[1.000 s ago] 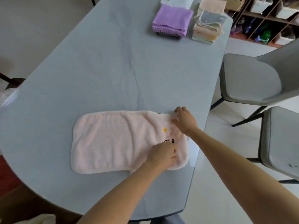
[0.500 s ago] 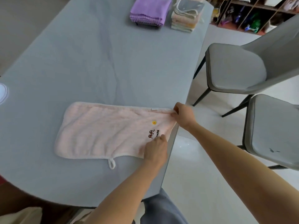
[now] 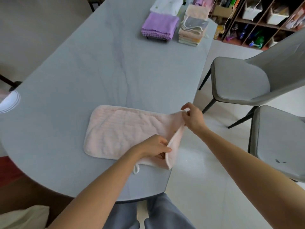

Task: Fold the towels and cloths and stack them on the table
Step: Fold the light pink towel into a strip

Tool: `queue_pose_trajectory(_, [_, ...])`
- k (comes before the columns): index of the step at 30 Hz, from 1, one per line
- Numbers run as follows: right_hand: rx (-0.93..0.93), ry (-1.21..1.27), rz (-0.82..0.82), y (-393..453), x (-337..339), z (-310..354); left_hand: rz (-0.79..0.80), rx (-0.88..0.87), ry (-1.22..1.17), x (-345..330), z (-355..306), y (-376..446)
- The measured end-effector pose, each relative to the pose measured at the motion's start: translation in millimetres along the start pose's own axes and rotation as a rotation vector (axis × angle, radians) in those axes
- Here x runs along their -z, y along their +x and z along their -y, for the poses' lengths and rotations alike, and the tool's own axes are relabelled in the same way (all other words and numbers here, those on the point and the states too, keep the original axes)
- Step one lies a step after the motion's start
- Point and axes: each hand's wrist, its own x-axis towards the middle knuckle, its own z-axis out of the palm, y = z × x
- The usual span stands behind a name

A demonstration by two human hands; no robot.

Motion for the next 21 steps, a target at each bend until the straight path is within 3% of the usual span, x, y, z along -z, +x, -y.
queue_pose_trajectory(4, [0.073,0.117,0.036,5.2,-17.9,46.3,-0.286,-0.046,-0.011,46.5,15.3,-28.6])
queue_pose_trajectory(7, [0.102,0.166,0.202,6.5,-51.1,81.9,-0.471,0.008,-0.073,76.1,47.0,-47.5])
queue_pose_trajectory(11, [0.284,-0.026,0.266,3.5,-101.6,125.2,-0.618,0.090,-0.153,100.0,83.4,-73.5])
queue_pose_trajectory(17, [0.468,-0.379,0.228,7.2,-173.4,187.2,-0.843,0.164,0.015,137.7,138.1,-101.6])
queue_pose_trajectory(21, [0.595,-0.608,0.229,7.7,-214.9,211.7,-0.903,0.249,0.115,156.4,163.8,-107.0])
